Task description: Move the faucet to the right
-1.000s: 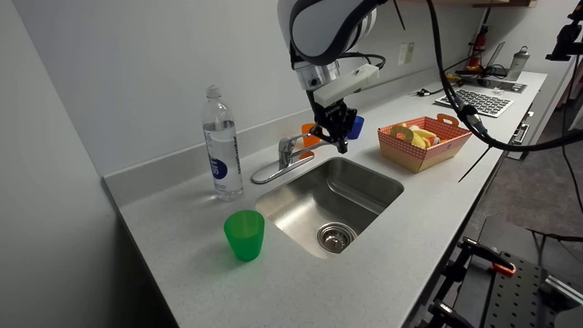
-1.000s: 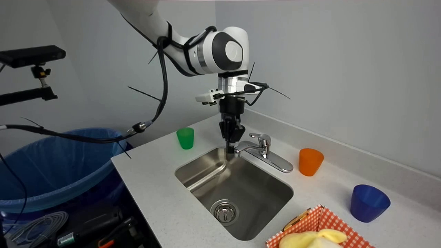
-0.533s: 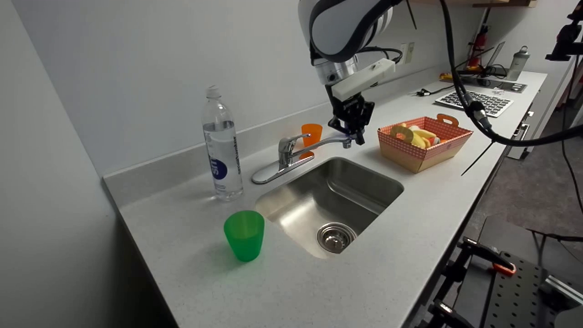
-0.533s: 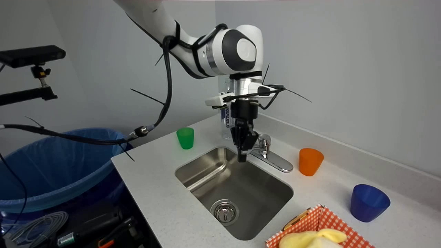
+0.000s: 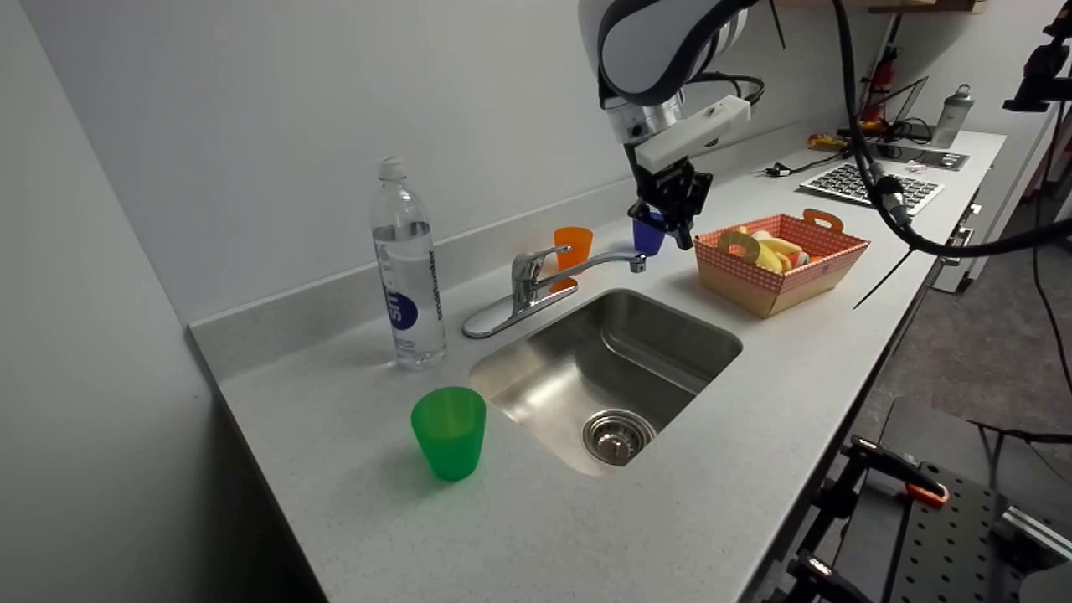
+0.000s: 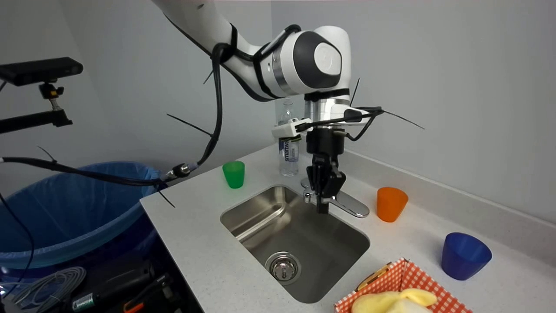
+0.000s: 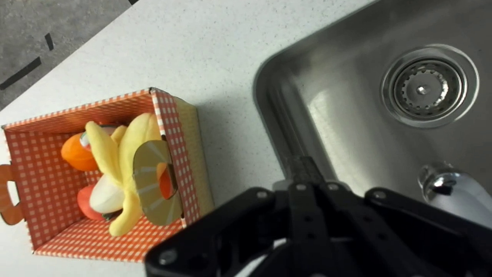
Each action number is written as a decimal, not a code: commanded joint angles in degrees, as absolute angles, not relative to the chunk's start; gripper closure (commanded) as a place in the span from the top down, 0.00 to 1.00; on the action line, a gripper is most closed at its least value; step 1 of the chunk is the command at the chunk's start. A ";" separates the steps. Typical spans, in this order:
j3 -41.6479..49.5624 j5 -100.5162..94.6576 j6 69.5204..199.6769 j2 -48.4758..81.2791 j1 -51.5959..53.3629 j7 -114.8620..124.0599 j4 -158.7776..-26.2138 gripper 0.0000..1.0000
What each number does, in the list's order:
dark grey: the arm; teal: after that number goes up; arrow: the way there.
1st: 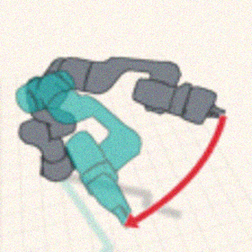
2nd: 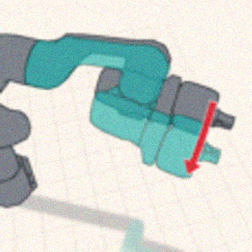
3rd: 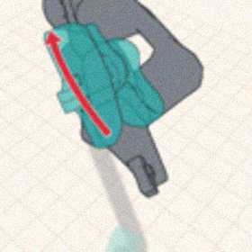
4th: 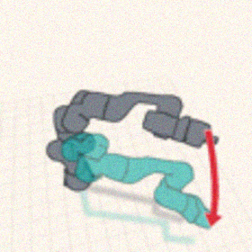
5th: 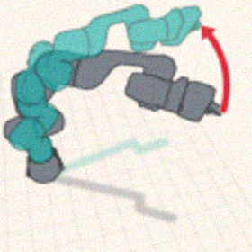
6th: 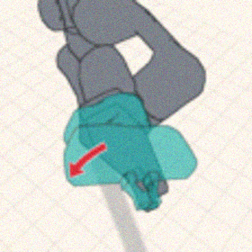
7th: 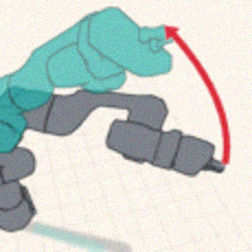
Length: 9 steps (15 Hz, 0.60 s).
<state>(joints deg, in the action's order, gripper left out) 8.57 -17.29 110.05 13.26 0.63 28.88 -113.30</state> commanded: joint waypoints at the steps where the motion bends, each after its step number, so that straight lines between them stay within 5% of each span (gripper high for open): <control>1: 6.27 -14.53 111.36 9.87 0.84 28.57 -112.43 0.00; 9: 1.22 -11.64 113.13 10.13 2.79 27.41 -111.82 0.00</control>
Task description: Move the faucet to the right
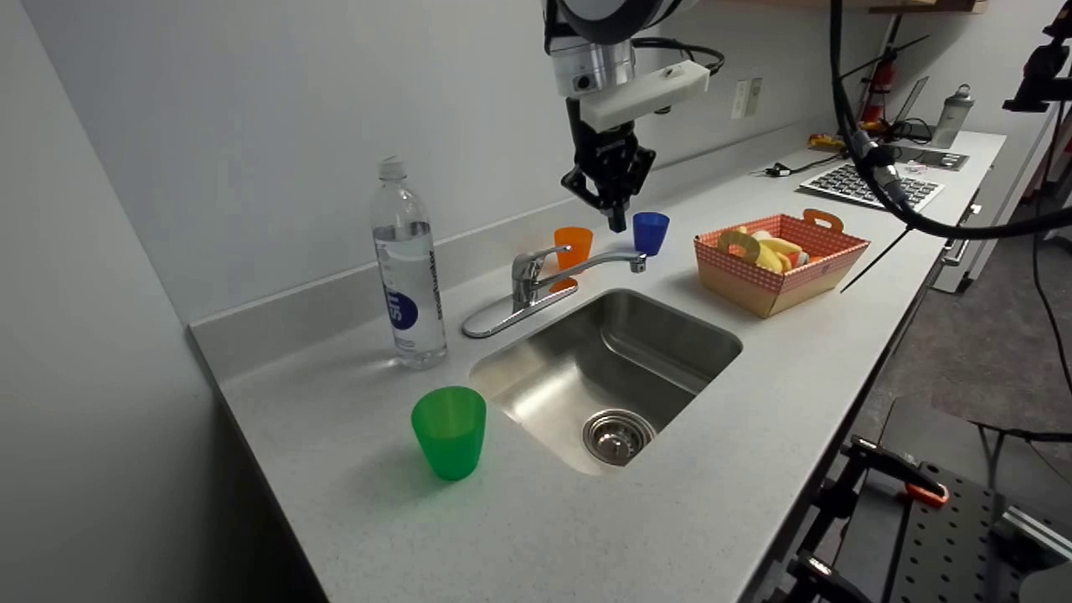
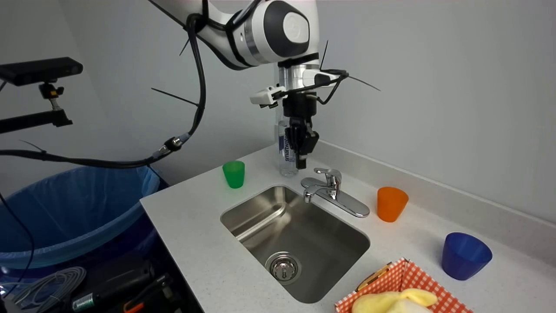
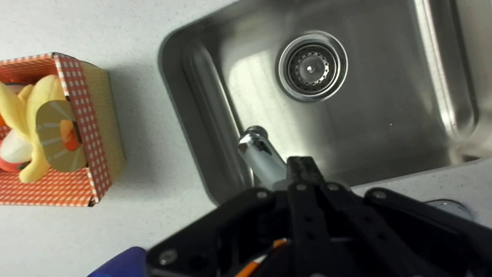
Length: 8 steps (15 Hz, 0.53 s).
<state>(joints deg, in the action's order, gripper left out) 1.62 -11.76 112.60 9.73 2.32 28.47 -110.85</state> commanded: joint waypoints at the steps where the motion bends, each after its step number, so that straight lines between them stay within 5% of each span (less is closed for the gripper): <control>1: 1.21 -12.18 112.87 10.45 2.92 27.58 -112.36 0.00; 8: 1.83 -16.08 112.26 12.97 3.33 28.04 -113.95 0.00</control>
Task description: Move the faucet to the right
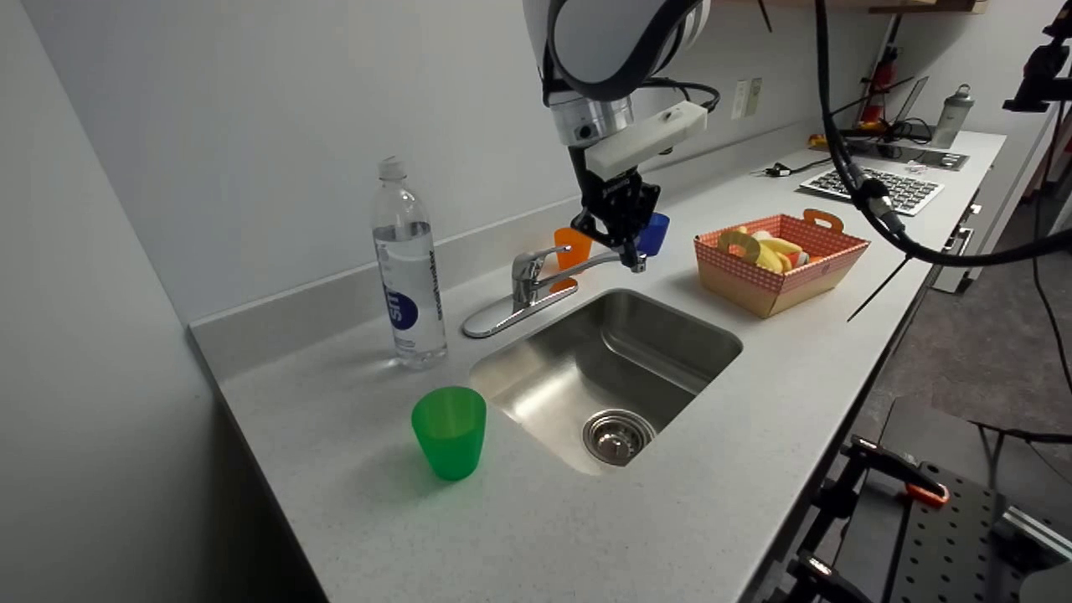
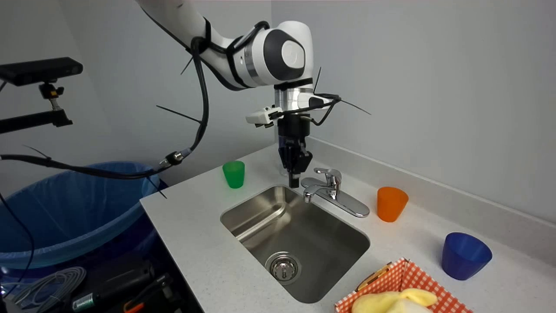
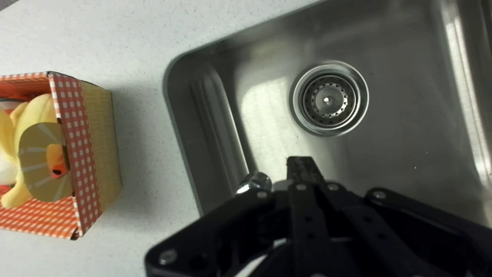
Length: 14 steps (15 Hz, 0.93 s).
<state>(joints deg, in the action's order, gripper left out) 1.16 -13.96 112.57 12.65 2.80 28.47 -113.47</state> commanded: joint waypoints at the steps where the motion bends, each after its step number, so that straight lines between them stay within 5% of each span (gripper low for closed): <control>1: 1.96 -16.74 112.18 13.31 3.34 28.05 -114.02 0.00; 14: 5.44 -20.59 111.28 15.93 2.69 30.85 -112.14 0.00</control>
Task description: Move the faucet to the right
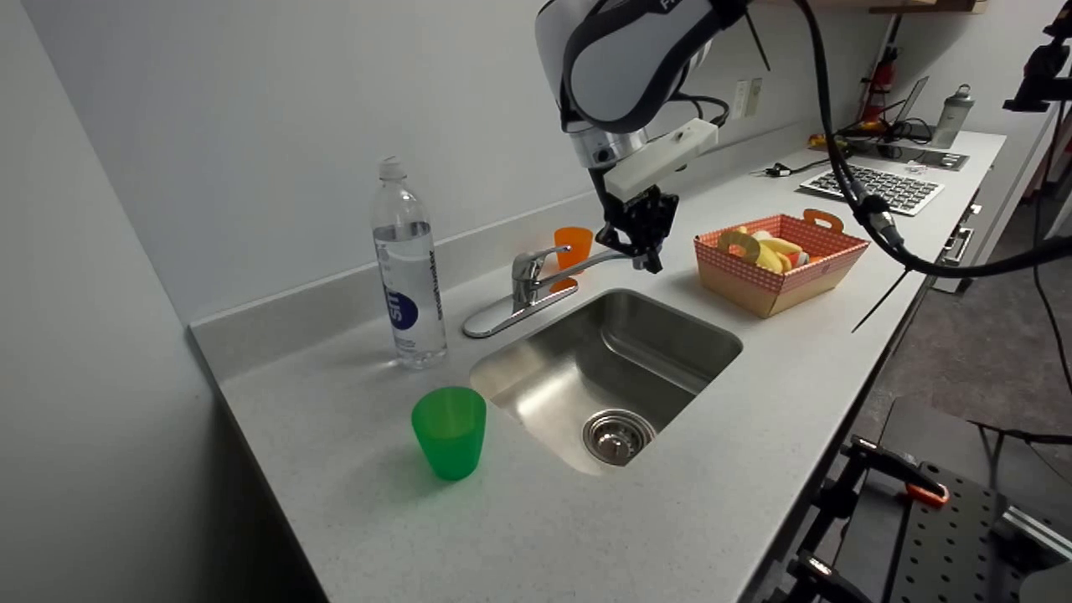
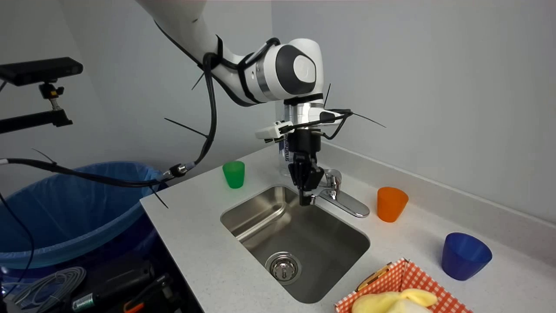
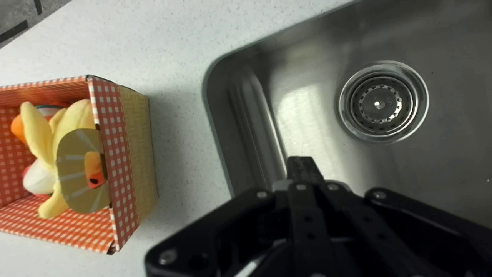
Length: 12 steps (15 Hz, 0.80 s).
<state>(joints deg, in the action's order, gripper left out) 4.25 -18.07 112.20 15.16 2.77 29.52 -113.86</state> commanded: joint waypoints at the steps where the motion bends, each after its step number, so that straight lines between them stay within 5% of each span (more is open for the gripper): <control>1: 5.68 -20.94 111.29 15.88 2.74 30.88 -112.06 0.00; 12: 7.80 -22.07 111.68 14.74 1.71 31.31 -111.21 0.00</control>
